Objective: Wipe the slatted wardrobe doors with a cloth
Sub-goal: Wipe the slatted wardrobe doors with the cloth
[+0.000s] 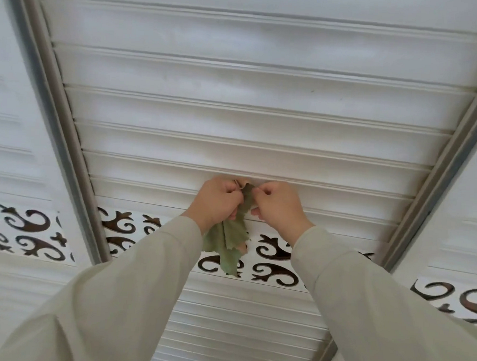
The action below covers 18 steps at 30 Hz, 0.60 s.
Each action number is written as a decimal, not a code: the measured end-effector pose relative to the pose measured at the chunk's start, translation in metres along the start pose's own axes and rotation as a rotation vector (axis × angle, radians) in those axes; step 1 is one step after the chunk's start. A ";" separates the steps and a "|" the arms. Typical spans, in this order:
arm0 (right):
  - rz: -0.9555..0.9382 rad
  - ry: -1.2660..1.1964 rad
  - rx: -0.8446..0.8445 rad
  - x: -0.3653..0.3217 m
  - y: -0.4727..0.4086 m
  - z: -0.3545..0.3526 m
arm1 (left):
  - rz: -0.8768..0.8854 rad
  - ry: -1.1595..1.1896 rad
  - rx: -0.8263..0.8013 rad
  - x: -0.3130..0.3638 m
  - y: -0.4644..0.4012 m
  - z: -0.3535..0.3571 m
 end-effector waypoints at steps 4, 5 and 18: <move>-0.099 0.160 -0.030 -0.021 0.000 0.027 | 0.006 -0.080 0.091 -0.010 -0.001 -0.043; -0.113 0.183 -0.041 -0.028 0.002 0.034 | 0.010 -0.108 0.095 -0.012 -0.001 -0.051; -0.080 -0.149 0.040 -0.092 0.019 0.039 | 0.401 -0.211 0.176 -0.015 0.011 -0.083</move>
Point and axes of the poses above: each hand's wrist, its own y-axis away from the middle knuckle, its own z-axis out of the palm, x = y × z, the point moved 3 cm from there along -y, towards the middle knuckle, and after that the axes turned 13 degrees about y, right-handed, at the moved point
